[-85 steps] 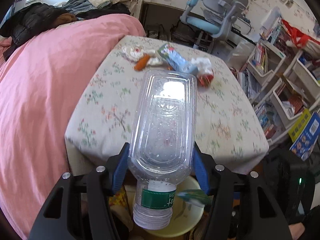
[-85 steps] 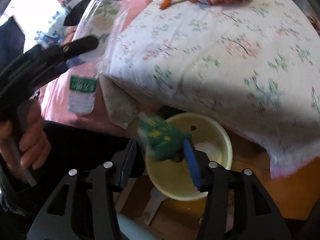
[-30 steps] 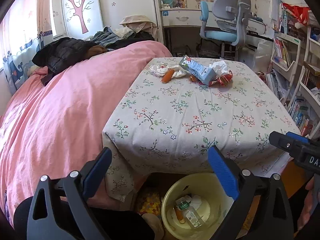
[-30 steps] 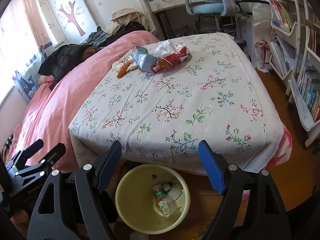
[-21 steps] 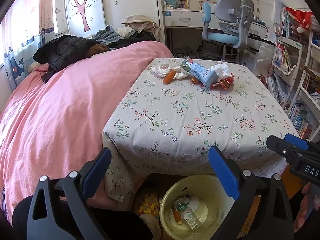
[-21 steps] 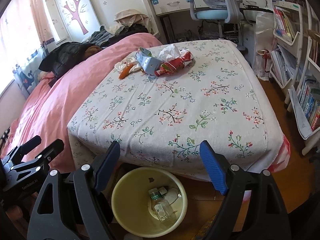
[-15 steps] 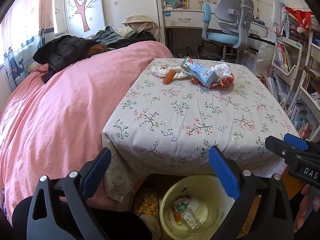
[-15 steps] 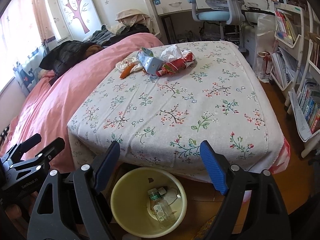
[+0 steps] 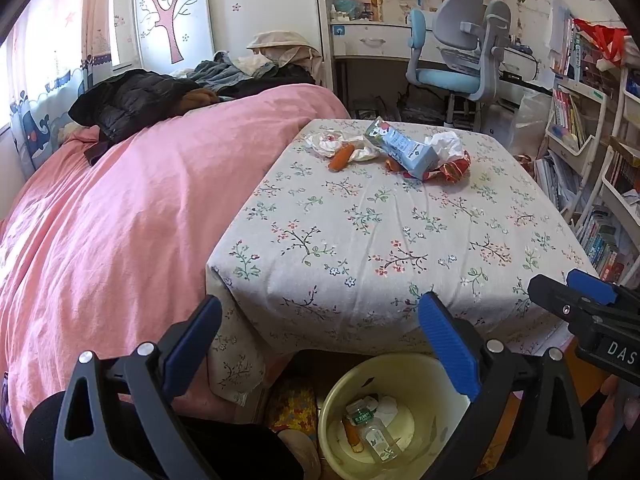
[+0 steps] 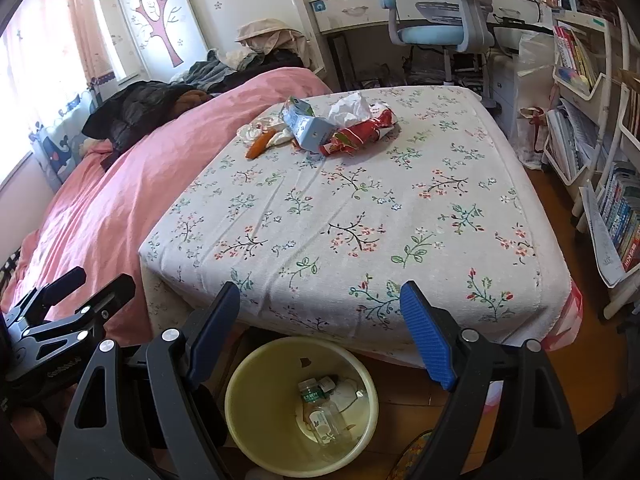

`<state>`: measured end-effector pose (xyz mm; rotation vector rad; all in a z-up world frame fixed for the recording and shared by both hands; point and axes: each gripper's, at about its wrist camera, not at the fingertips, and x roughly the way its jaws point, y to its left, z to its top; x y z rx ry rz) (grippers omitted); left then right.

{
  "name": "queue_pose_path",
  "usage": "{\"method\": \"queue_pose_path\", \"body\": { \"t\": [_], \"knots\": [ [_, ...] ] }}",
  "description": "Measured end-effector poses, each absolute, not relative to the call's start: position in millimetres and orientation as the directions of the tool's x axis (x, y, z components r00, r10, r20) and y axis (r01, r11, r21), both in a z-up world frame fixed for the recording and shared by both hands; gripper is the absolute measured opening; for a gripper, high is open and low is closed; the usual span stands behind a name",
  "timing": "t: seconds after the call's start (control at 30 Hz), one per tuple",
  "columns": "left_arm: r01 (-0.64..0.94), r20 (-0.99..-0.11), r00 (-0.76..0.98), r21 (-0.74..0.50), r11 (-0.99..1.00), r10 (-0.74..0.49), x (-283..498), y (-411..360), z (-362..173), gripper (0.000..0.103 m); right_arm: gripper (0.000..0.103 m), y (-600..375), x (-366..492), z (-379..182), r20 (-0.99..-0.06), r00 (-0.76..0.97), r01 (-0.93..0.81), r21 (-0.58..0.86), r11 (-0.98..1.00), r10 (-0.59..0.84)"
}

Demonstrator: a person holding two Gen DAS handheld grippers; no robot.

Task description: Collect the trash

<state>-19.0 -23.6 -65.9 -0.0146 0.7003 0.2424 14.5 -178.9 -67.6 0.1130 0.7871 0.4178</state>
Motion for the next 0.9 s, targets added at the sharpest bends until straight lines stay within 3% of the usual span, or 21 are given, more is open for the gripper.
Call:
{"method": "queue_pose_path", "body": {
  "t": [0.57, 0.9],
  "knots": [
    [-0.269, -0.639, 0.735, 0.032, 0.963, 0.227, -20, -12, -64, 0.094, 0.079, -170, 13, -63, -0.657, 0.629, -0.352, 0.237, 0.906, 0.416],
    [-0.291, -0.646, 0.729, 0.008, 0.957, 0.227, -11, -5, -62, 0.094, 0.079, -184, 33, -61, -0.648, 0.624, -0.299, 0.32, 0.899, 0.438]
  ]
}}
